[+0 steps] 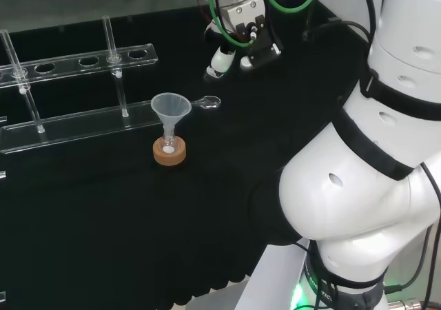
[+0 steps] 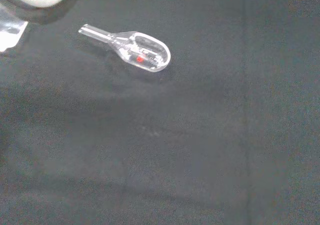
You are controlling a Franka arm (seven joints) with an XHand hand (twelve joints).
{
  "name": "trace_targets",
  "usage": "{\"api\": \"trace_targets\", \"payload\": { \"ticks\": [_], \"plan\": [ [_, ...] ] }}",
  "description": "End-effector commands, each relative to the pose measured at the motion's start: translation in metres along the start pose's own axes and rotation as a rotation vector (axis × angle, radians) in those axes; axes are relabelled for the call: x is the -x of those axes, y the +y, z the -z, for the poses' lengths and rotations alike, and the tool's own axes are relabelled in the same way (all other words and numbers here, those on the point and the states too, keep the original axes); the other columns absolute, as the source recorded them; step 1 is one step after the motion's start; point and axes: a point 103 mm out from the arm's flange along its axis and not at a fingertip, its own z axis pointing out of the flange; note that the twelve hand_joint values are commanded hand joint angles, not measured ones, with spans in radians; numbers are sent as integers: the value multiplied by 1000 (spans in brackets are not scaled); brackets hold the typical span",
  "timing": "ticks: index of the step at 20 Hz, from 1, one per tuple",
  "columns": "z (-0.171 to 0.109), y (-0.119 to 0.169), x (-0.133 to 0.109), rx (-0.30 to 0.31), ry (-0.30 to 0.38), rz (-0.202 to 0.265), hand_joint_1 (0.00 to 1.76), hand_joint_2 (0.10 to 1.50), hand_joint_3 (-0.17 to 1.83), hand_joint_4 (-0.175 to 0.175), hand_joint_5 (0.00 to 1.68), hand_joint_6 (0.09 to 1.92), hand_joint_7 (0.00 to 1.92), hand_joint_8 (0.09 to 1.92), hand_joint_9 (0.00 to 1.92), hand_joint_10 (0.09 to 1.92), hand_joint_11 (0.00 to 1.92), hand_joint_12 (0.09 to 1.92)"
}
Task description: Remove the funnel from the round-bottom flask.
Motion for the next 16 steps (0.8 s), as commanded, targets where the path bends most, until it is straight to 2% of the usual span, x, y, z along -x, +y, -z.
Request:
{"api": "trace_targets", "payload": {
  "ticks": [1,4,7,13,16],
  "plan": [
    [6,-57,-25,-36,46,54,668,633,351,-13,200,87,108,643,403,634,361,1396],
    [5,-64,-29,-23,52,60,660,641,335,-12,179,87,78,646,376,655,354,1407],
    [2,-82,-43,-3,45,53,655,645,327,-13,164,87,53,644,354,664,349,1411],
    [-1,-93,-71,-38,73,65,645,652,306,-15,140,87,7,646,306,696,334,1426],
    [-2,-92,-79,-48,80,83,637,653,294,-15,90,87,0,516,259,713,337,1429]
  ]
}}
